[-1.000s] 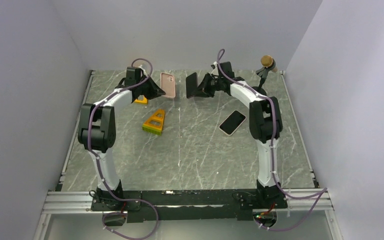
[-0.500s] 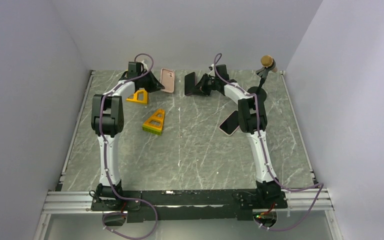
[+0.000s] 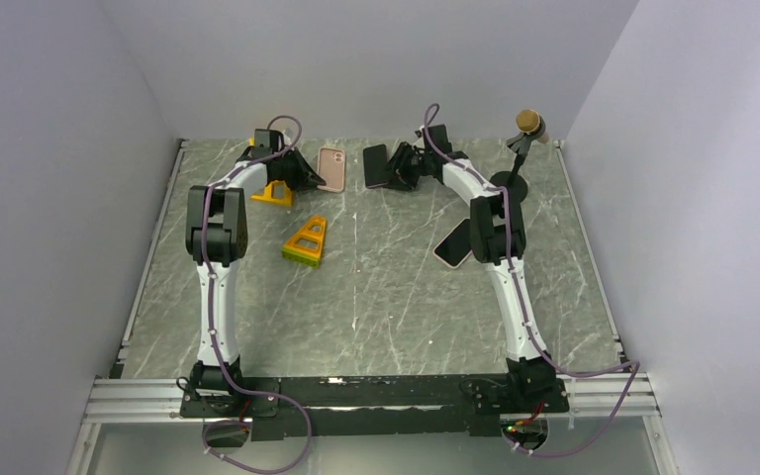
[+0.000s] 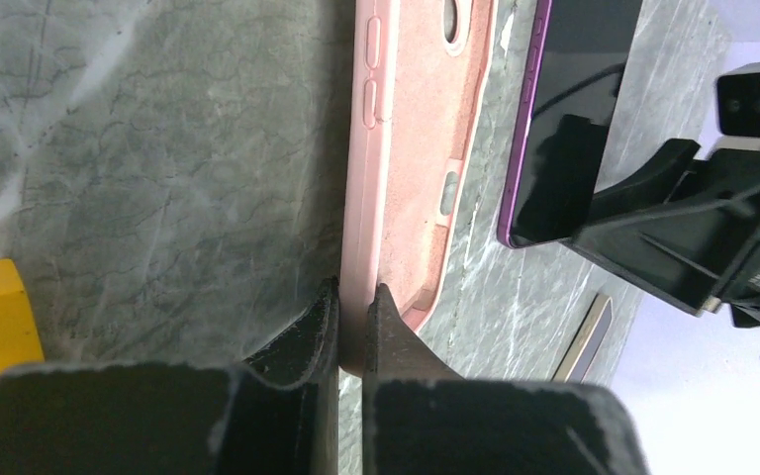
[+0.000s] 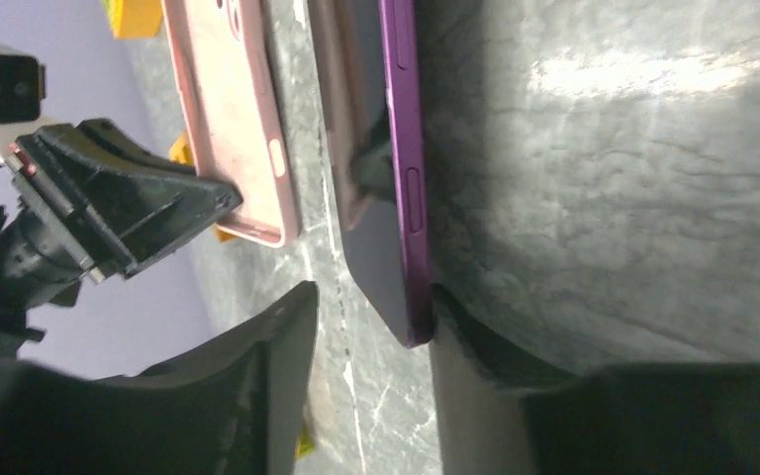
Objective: Take the phone out of the phone case
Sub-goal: Place the phone at the center of the board, then place the phone case at the center of the board.
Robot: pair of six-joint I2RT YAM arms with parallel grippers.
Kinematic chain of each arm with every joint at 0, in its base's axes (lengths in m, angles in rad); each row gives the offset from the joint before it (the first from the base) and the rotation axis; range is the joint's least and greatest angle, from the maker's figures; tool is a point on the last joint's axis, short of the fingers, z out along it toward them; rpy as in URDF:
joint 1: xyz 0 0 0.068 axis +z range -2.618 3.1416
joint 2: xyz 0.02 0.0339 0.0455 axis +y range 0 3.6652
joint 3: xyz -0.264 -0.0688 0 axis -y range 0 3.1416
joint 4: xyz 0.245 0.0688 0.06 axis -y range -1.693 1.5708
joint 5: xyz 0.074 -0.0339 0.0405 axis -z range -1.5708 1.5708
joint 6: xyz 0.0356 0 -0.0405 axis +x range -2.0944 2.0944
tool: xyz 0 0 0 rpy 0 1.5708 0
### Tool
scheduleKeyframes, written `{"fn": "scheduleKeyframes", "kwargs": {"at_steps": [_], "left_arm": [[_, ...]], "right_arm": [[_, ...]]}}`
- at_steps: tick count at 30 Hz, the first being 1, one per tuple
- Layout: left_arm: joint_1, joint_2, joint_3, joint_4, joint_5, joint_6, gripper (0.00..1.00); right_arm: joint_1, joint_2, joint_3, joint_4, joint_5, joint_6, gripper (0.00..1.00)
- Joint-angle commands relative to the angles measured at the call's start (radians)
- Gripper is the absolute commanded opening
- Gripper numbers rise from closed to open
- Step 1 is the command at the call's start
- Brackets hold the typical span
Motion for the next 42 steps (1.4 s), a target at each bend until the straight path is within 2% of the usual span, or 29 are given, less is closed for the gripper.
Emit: {"fn": "scheduleKeyframes", "kwargs": {"at_steps": [1,3,7,13,17,21,27,31,32,34,35,39,42], "left_arm": [[-0.001,0.023,0.032,-0.015,0.038,-0.002,0.05],[0.0,0.025,0.041,-0.022,0.036,0.004,0.05],[0.0,0.04,0.052,-0.024,0.031,-0.001,0.06],[0.0,0.063,0.071,-0.027,0.036,-0.029,0.08],[0.001,0.074,0.082,-0.01,0.052,-0.065,0.13],[0.001,0.099,0.125,-0.022,0.08,-0.085,0.24],[0.001,0.075,0.141,-0.098,0.065,-0.049,0.47],[-0.001,0.052,0.15,-0.146,0.071,-0.017,0.53],[-0.003,0.051,0.153,-0.156,0.075,-0.014,0.6],[-0.006,0.055,0.168,-0.174,0.08,-0.012,0.81],[-0.008,0.057,0.173,-0.181,0.082,-0.012,0.86],[-0.017,0.045,0.188,-0.216,0.036,0.021,0.89],[-0.022,0.039,0.24,-0.272,0.026,0.045,0.97]], "right_arm": [[-0.011,-0.018,0.108,-0.227,0.162,-0.097,0.54],[-0.012,-0.024,0.137,-0.318,0.231,-0.125,0.64],[-0.009,-0.074,0.151,-0.45,0.326,-0.179,0.72],[-0.005,-0.201,0.151,-0.559,0.322,-0.239,0.73],[0.005,-0.339,0.081,-0.609,0.285,-0.296,0.73],[0.013,-0.514,-0.078,-0.636,0.255,-0.335,0.73],[0.019,-0.79,-0.371,-0.602,0.216,-0.323,0.73],[0.019,-0.944,-0.547,-0.57,0.212,-0.305,0.73],[0.018,-0.977,-0.576,-0.566,0.214,-0.302,0.74],[0.019,-1.036,-0.626,-0.568,0.216,-0.299,0.74],[0.019,-1.064,-0.645,-0.569,0.219,-0.296,0.74],[0.019,-1.166,-0.71,-0.577,0.23,-0.288,0.74],[0.019,-1.224,-0.746,-0.599,0.238,-0.291,0.74]]}}
